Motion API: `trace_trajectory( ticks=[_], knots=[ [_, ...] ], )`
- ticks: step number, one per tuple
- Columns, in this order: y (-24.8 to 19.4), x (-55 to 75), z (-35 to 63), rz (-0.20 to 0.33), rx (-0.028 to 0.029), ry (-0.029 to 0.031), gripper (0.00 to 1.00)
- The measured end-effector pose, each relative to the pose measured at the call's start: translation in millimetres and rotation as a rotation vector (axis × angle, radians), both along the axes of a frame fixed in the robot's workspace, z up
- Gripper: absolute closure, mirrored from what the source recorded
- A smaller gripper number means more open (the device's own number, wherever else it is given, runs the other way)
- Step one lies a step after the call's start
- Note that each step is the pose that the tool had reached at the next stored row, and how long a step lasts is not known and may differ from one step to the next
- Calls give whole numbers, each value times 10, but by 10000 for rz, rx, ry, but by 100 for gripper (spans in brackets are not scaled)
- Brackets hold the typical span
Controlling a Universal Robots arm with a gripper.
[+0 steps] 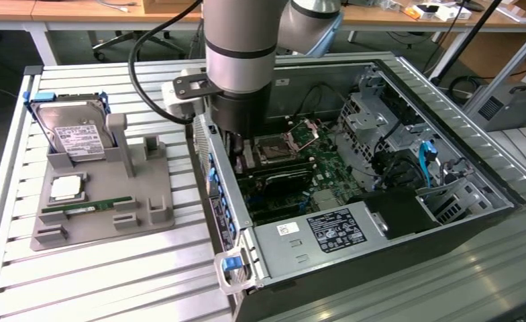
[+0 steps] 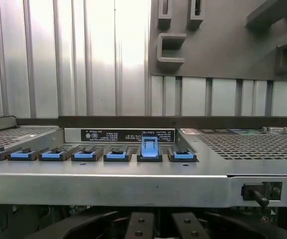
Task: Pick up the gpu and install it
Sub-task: 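Press down on the gpu until it lock into place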
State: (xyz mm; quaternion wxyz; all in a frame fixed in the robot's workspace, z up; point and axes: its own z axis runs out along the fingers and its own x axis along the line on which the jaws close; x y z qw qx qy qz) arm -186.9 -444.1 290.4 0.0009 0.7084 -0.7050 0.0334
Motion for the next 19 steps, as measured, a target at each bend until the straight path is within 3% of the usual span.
trace_trajectory(
  ticks=[5,7,9,11,19],
  knots=[
    [0,-40,0,0,0,0,89],
    [0,132,-4,0,-10,34,89],
    [0,376,-18,2,-33,150,89],
    [0,474,-31,2,-52,217,89],
    [1,774,-82,3,-123,377,89]
  ],
)
